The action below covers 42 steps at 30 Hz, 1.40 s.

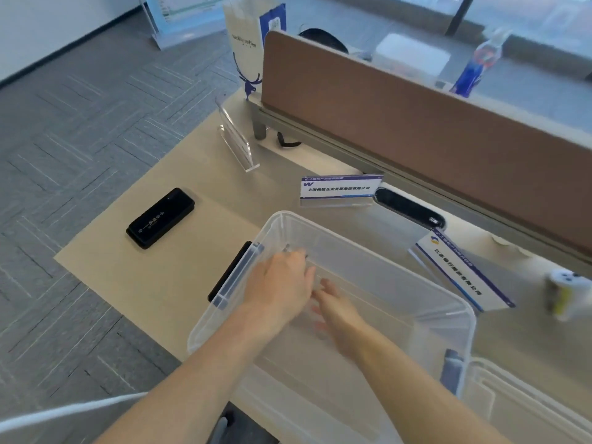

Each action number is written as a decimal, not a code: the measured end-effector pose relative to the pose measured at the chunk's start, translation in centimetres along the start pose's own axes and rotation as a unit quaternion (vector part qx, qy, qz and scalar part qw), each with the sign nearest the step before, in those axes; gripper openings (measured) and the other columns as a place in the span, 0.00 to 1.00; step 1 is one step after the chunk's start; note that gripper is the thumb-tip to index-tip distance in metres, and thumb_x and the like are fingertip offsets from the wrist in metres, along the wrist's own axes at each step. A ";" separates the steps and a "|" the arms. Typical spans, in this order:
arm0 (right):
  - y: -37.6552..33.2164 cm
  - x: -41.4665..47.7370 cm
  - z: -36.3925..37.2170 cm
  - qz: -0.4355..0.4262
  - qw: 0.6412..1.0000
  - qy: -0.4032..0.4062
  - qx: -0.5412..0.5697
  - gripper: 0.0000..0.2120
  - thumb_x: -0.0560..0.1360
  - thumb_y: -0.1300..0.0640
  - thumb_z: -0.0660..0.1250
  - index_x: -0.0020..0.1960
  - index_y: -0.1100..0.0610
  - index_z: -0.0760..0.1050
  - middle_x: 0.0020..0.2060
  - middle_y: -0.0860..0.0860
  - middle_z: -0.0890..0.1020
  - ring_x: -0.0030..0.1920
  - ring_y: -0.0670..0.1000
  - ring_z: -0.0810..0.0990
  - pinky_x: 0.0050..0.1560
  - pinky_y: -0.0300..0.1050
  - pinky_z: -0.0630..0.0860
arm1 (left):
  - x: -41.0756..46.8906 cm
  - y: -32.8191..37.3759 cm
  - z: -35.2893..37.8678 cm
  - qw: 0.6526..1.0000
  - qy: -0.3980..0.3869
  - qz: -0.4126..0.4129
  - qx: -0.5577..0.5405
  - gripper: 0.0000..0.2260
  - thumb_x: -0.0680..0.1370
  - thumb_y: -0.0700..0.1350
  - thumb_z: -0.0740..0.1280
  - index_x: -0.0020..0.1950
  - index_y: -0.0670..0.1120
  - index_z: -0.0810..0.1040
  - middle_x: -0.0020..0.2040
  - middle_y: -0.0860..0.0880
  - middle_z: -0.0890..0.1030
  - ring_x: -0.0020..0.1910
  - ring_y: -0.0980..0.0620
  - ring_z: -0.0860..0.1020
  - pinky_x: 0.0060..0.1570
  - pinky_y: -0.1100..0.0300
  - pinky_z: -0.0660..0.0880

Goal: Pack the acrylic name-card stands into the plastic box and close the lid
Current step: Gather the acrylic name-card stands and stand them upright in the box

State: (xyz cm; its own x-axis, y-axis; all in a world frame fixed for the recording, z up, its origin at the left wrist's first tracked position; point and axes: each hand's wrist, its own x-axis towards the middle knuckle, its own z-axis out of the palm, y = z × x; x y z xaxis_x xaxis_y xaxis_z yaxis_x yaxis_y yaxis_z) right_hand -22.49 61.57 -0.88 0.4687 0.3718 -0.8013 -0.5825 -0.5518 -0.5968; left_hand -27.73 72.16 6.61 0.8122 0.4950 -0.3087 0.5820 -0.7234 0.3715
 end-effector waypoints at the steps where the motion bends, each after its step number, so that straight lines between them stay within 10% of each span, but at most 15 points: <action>1: -1.0 -1.3 -1.2 -0.023 1.000 0.001 -0.013 0.33 0.77 0.48 0.64 0.80 0.50 0.58 0.74 0.52 0.71 0.66 0.54 0.75 0.54 0.46 0.75 | 0.4 1.6 -1.0 1.000 0.012 0.014 -0.024 0.16 0.83 0.56 0.60 0.64 0.49 0.78 0.58 0.45 0.85 0.60 0.40 0.81 0.55 0.50 0.77; 4: -3.8 -6.0 -6.0 -0.098 0.994 0.020 -0.038 0.41 0.66 0.38 0.65 0.77 0.50 0.64 0.69 0.51 0.76 0.62 0.52 0.78 0.59 0.47 0.74 | 1.6 7.6 -3.2 0.984 0.032 0.074 -0.161 0.18 0.80 0.58 0.63 0.65 0.51 0.81 0.59 0.50 0.86 0.60 0.47 0.83 0.62 0.50 0.78; 9: -4.8 -13.3 -16.6 -0.160 0.986 0.039 0.034 0.16 0.81 0.48 0.64 0.68 0.47 0.74 0.61 0.51 0.82 0.60 0.52 0.81 0.60 0.50 0.77 | 0.6 20.1 -3.4 0.954 -0.004 0.160 -0.253 0.16 0.82 0.54 0.66 0.66 0.49 0.81 0.61 0.52 0.85 0.62 0.53 0.81 0.66 0.55 0.75; 16: 3.1 -20.7 -34.3 -0.157 0.959 0.189 0.142 0.16 0.81 0.50 0.64 0.68 0.53 0.74 0.63 0.53 0.81 0.58 0.53 0.83 0.59 0.51 0.79 | -2.9 35.6 2.3 0.928 -0.137 0.218 -0.268 0.17 0.83 0.54 0.65 0.69 0.48 0.79 0.63 0.53 0.83 0.61 0.56 0.79 0.60 0.63 0.70; 22: 12.4 -24.2 -47.5 -0.121 0.935 0.275 0.187 0.11 0.81 0.51 0.65 0.62 0.50 0.75 0.60 0.51 0.80 0.57 0.52 0.82 0.59 0.51 0.79 | -5.4 47.5 11.4 0.896 -0.227 0.171 -0.340 0.07 0.83 0.52 0.65 0.56 0.53 0.81 0.55 0.54 0.84 0.58 0.53 0.80 0.69 0.46 0.75; 30: 18.3 -20.9 -58.4 -0.110 0.903 0.367 0.195 0.16 0.80 0.55 0.67 0.67 0.56 0.73 0.59 0.53 0.79 0.58 0.53 0.79 0.65 0.54 0.76 | -5.2 56.9 22.6 0.853 -0.316 0.059 -0.412 0.08 0.85 0.50 0.61 0.58 0.52 0.79 0.60 0.49 0.79 0.59 0.51 0.74 0.61 0.55 0.71; 33: 19.1 -18.3 -60.9 -0.092 0.891 0.406 0.182 0.22 0.78 0.55 0.69 0.70 0.56 0.70 0.61 0.51 0.78 0.56 0.51 0.78 0.65 0.51 0.75 | -3.8 58.5 26.0 0.853 -0.317 0.037 -0.413 0.11 0.86 0.49 0.59 0.66 0.50 0.76 0.61 0.50 0.78 0.61 0.52 0.74 0.53 0.58 0.71; 42: 22.1 -8.0 -65.2 -0.076 0.855 0.491 0.152 0.22 0.77 0.55 0.71 0.69 0.54 0.71 0.65 0.51 0.78 0.64 0.54 0.78 0.63 0.47 0.74 | 0.9 59.0 35.1 0.839 -0.327 0.007 -0.435 0.25 0.86 0.47 0.59 0.83 0.47 0.59 0.81 0.48 0.65 0.79 0.48 0.66 0.74 0.53 0.65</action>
State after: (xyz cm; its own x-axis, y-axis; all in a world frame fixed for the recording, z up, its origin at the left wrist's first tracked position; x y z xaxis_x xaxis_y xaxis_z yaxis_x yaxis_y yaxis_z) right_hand 4.19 -2.28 -4.92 0.7983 -0.4656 -0.3820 -0.5415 -0.2772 -0.7937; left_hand 5.99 13.02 -2.48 0.7902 -0.0858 -0.6068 0.6113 0.0397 0.7904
